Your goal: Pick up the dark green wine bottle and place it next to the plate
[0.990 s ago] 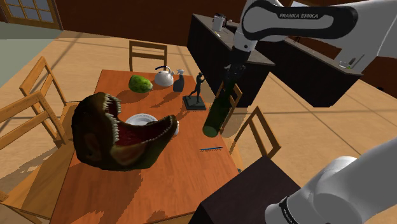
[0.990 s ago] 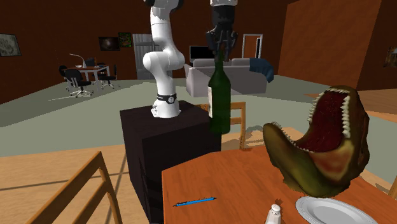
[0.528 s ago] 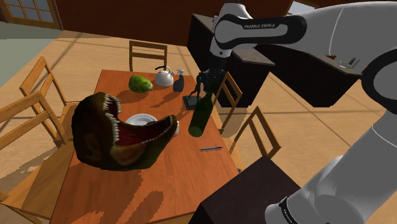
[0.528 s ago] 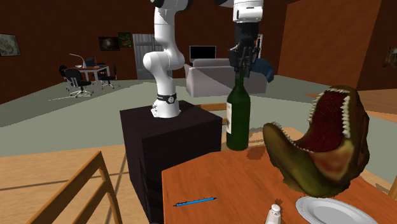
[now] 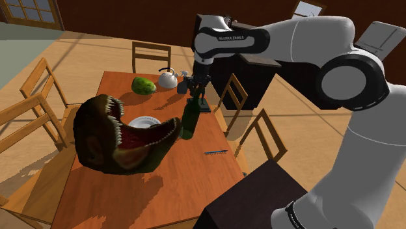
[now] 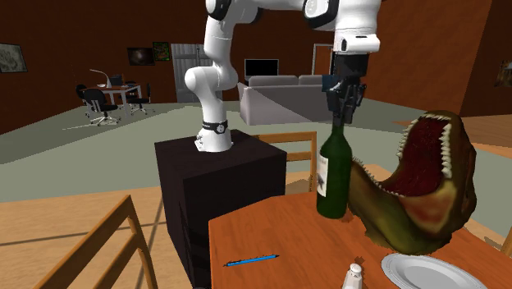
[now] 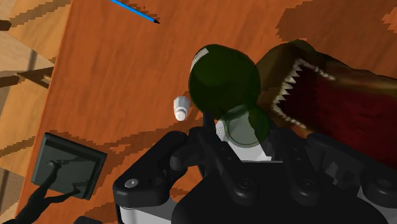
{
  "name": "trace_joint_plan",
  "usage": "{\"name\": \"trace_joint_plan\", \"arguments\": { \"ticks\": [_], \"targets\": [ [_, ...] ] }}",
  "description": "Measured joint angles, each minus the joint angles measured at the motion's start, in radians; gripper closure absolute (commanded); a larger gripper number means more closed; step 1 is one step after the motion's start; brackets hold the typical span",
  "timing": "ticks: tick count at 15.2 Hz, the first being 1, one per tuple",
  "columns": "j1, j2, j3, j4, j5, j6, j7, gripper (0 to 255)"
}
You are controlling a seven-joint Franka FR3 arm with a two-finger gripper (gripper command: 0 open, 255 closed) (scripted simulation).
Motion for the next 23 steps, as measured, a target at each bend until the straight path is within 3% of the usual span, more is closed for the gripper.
{"name": "trace_joint_plan", "arguments": {
  "ticks": [4,6,23],
  "targets": [
    [0.011,0.154,0.005,0.163,-0.001,-0.009,0.016,255],
    [0.015,0.188,0.005,0.188,-0.003,0.002,0.022,255],
    [0.016,0.285,0.008,0.111,0.001,0.175,0.015,255]
  ]
}}
